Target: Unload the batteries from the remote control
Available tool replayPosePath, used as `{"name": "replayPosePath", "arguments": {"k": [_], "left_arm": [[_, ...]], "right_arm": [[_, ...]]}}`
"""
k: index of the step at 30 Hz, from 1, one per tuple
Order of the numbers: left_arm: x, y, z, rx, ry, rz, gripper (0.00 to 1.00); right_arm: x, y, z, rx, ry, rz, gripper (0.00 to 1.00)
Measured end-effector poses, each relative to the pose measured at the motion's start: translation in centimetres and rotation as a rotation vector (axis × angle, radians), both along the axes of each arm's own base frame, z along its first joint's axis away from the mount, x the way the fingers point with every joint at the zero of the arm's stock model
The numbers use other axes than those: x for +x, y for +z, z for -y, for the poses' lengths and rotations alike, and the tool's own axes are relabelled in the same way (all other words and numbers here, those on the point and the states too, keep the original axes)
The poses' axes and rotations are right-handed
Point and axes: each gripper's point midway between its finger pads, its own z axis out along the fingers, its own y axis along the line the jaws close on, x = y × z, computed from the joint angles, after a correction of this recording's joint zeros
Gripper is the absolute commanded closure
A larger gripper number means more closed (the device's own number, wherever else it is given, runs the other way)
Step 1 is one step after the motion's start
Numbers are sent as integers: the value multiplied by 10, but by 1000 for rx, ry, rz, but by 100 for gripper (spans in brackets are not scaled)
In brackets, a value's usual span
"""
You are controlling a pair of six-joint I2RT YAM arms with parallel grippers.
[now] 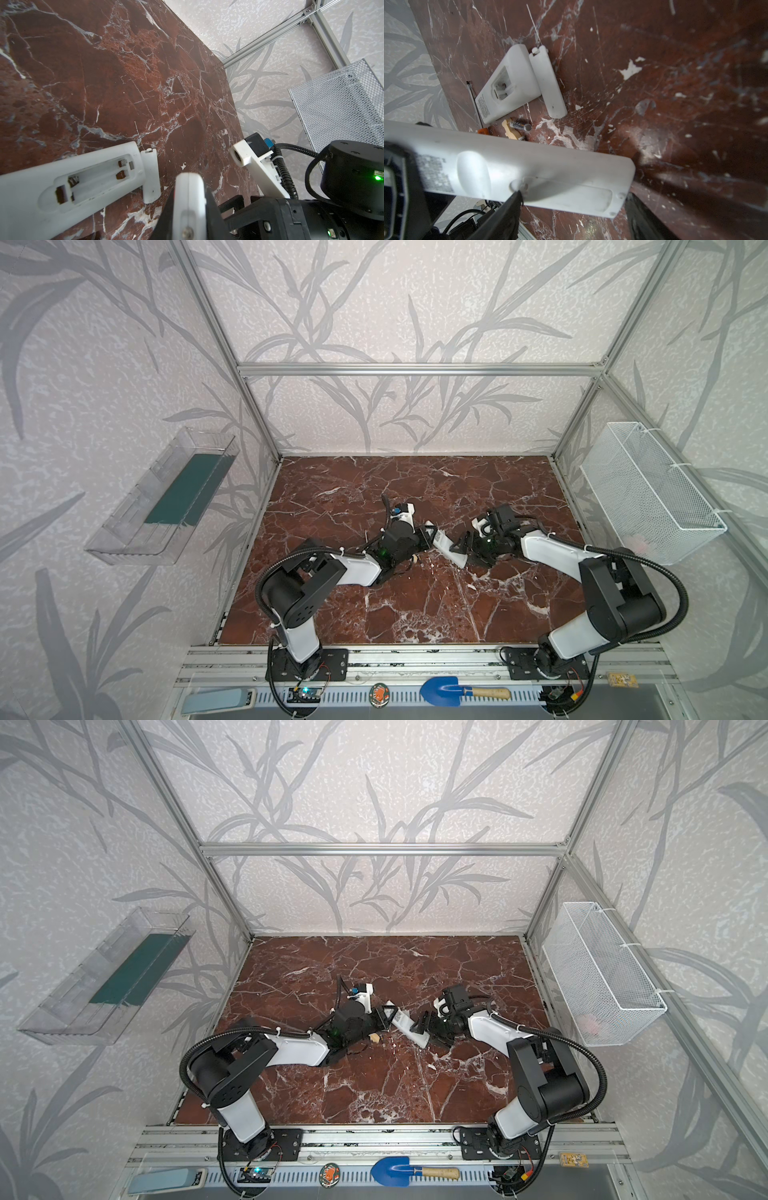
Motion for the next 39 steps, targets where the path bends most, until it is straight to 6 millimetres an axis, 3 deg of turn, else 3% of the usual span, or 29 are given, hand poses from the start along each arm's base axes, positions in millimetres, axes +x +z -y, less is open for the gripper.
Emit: {"name": "replayPosePath", "arguments": {"k": [12, 23, 32, 39], "left_arm": [[0, 2, 0, 20, 2, -7, 100], [-13, 7, 1, 92, -17, -16, 100], [-13, 8, 2, 96, -19, -18, 100], [-13, 8, 2, 96, -20, -19, 100]], "right_arm": [[1, 11, 5, -265, 115, 43, 22], [-21, 5, 25, -392, 163, -29, 21], [-24, 16, 20, -196, 87, 10, 21], [-13, 21, 8, -118, 76, 37, 20]]}}
